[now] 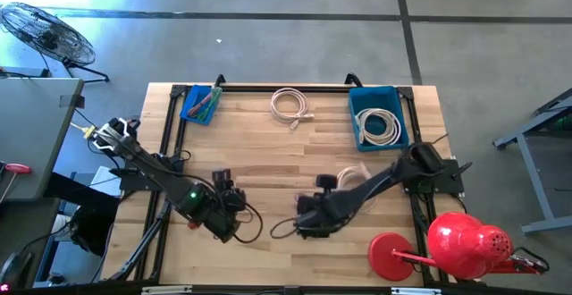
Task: Pick & Place USB Port
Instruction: Put the purple USB cable into the left blue bin
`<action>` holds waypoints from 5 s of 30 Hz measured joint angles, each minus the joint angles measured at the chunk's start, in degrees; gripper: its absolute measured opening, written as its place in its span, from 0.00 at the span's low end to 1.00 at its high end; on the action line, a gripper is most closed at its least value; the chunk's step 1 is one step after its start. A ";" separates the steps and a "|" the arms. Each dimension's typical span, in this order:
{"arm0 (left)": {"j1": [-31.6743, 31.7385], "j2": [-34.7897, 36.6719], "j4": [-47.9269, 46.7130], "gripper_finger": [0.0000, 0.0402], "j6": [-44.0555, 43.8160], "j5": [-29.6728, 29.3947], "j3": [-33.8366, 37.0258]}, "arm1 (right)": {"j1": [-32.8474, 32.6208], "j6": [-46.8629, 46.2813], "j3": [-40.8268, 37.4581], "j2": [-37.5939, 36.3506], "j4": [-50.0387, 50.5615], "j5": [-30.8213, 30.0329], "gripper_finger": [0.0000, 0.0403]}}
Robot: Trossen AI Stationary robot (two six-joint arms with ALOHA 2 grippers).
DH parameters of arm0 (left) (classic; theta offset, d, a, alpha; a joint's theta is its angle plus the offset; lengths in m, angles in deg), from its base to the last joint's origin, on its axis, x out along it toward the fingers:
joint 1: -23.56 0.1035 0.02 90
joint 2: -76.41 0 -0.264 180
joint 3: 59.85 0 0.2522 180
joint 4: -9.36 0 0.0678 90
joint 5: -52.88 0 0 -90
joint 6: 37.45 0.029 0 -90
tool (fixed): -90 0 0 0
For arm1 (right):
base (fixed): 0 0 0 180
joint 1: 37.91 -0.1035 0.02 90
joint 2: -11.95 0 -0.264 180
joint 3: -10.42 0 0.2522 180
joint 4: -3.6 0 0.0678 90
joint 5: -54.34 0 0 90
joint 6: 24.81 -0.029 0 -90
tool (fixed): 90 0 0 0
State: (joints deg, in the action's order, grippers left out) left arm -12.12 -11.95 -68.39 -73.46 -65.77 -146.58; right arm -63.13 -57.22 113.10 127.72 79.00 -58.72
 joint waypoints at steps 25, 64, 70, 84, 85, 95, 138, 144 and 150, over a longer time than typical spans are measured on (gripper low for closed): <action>-13.20 -6.53 53.04 0.57 44.69 -39.91 -0.01 | -25.30 16.90 14.10 -6.32 -9.87 -39.82 0.00; -7.43 -10.27 75.00 0.57 55.25 -17.90 0.02 | -21.19 33.30 13.30 -4.70 -22.97 -36.30 0.00; -7.43 -10.27 75.00 0.57 55.24 -16.77 0.02 | -20.89 33.54 13.32 -4.70 -23.00 -36.35 0.00; -7.45 -10.27 74.40 0.57 55.22 -17.93 0.03 | -18.33 32.67 13.34 -4.70 -23.36 -31.84 0.00; -7.45 -10.27 74.55 0.57 55.23 -18.35 0.04 | -18.23 32.72 13.34 -4.70 -23.55 -31.72 0.00; -6.59 -10.18 74.80 0.57 55.18 -21.04 0.02 | -17.63 35.42 13.34 -4.70 -26.81 -27.81 0.00; -6.49 -10.44 63.78 0.05 47.63 -25.70 0.15 | -15.18 37.77 -2.50 -4.77 -48.51 -21.82 0.22; -6.49 -10.38 63.25 0.05 47.61 -25.94 0.12 | -15.40 38.68 -2.48 -4.75 -48.55 -22.45 0.22; -6.38 -10.25 62.61 0.05 46.47 -26.16 -0.11 | -16.49 40.38 -2.50 -4.55 -49.09 -27.32 0.23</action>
State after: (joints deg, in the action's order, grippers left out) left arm -18.51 -22.20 -5.79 -27.00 -91.93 -146.69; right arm -79.62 -16.84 110.59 123.17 29.91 -86.03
